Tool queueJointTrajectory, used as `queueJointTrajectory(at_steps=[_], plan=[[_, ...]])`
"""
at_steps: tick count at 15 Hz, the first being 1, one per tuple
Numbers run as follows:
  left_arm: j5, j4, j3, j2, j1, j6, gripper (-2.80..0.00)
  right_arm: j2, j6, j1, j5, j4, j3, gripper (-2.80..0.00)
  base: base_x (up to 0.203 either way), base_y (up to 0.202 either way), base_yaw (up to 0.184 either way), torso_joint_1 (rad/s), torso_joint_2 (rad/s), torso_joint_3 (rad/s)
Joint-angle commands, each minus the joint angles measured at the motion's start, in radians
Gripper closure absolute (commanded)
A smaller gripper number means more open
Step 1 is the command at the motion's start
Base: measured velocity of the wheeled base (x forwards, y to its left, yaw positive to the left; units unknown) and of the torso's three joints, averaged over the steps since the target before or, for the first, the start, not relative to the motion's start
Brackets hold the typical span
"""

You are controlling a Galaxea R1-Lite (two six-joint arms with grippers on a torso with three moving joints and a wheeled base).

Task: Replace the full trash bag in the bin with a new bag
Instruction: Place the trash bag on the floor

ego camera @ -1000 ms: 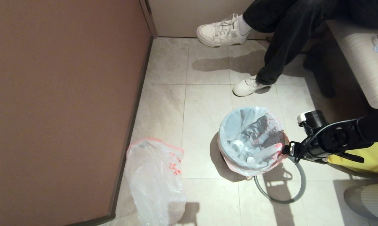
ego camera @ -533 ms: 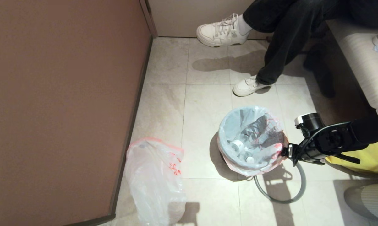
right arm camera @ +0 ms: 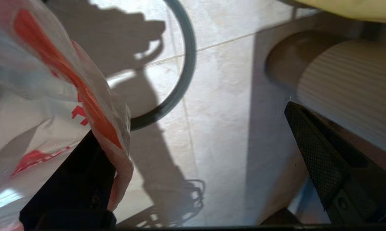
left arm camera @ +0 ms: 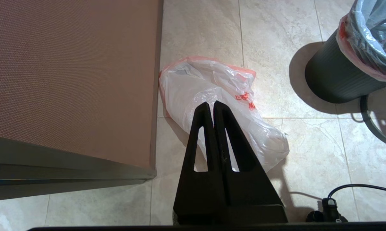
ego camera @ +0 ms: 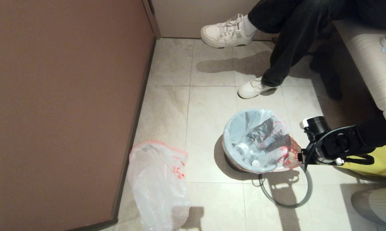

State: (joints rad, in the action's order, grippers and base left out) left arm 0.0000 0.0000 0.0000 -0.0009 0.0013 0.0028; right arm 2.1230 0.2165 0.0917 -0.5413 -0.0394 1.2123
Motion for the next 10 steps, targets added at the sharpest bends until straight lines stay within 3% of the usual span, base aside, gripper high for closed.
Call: queueJointTrajectory(at_steps=[1, 7, 8, 10], plan=[[-0.002, 0.0, 0.0, 0.001, 0.0, 0.0, 0.0, 0.003, -0.024, 0.002, -0.05, -0.001, -0.002, -2.8, 0.0, 0.0, 0.0, 0.0, 0.0, 0.0], [-0.001, 0.0, 0.0, 0.001, 0.0, 0.0, 0.0, -0.021, -0.062, 0.031, -0.105, -0.004, -0.005, -2.8, 0.0, 0.0, 0.0, 0.0, 0.0, 0.0], [0.0, 0.0, 0.0, 0.001, 0.0, 0.0, 0.0, -0.024, -0.063, 0.031, -0.106, -0.003, -0.005, 0.0, 0.0, 0.0, 0.0, 0.0, 0.0, 0.0], [-0.001, 0.0, 0.0, 0.001, 0.0, 0.0, 0.0, -0.036, -0.063, 0.034, -0.107, -0.006, -0.008, 0.0, 0.0, 0.0, 0.0, 0.0, 0.0, 0.0]])
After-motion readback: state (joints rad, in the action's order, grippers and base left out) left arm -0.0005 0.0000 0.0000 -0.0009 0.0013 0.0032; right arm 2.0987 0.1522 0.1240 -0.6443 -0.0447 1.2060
